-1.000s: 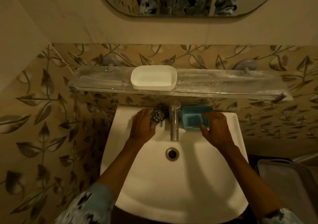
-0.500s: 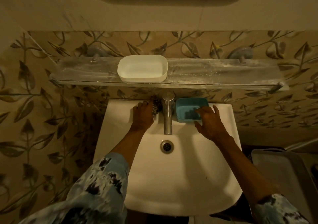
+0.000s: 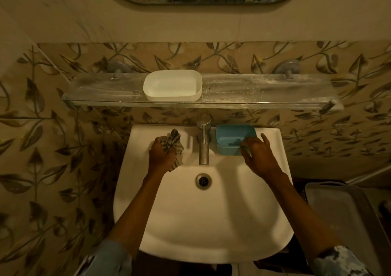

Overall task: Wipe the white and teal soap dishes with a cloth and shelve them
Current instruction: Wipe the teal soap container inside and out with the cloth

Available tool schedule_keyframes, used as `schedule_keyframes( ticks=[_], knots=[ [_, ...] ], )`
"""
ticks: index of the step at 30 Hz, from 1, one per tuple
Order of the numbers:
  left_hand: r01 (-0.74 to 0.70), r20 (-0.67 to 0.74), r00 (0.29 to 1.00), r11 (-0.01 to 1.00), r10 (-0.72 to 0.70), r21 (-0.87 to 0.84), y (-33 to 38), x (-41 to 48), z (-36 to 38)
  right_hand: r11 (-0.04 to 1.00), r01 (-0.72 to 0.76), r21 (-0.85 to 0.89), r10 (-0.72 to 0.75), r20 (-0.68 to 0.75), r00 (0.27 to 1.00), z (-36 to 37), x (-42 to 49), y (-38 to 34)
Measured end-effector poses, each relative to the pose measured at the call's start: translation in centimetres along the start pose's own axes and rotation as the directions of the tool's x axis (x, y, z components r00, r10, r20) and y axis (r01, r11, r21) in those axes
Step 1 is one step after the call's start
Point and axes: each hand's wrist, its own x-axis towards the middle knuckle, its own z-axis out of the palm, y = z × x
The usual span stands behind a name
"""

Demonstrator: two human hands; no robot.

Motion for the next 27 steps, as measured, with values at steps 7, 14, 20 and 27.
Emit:
schedule_keyframes(
  ticks=[7, 14, 20, 27],
  knots=[
    [0.041, 0.022, 0.999, 0.958, -0.037, -0.285, -1.2, -5.7, -2.2, 0.857, -0.218, 0.468, 0.227, 0.038, 0.973, -2.4, -3.9, -2.9],
    [-0.034, 0.011, 0.999, 0.928, 0.041, -0.37, 2.4, -10.8, -2.9, 0.465, -0.3, 0.833, 0.265, 0.192, 0.945, -3.3, -9.0, -6.6],
    [-0.399, -0.028, 0.913, 0.882, 0.406, -0.252, 7.9, -14.1, -2.0, 0.408, -0.221, 0.886, 0.168, 0.165, 0.972, -3.8, -11.6, -9.0],
    [-0.512, 0.147, 0.853, 0.857, 0.5, 0.06, 8.9, -17.6, 1.7, 0.451, -0.169, 0.876, 0.193, 0.089, 0.977, -4.7, -12.4, -10.3]
  ],
)
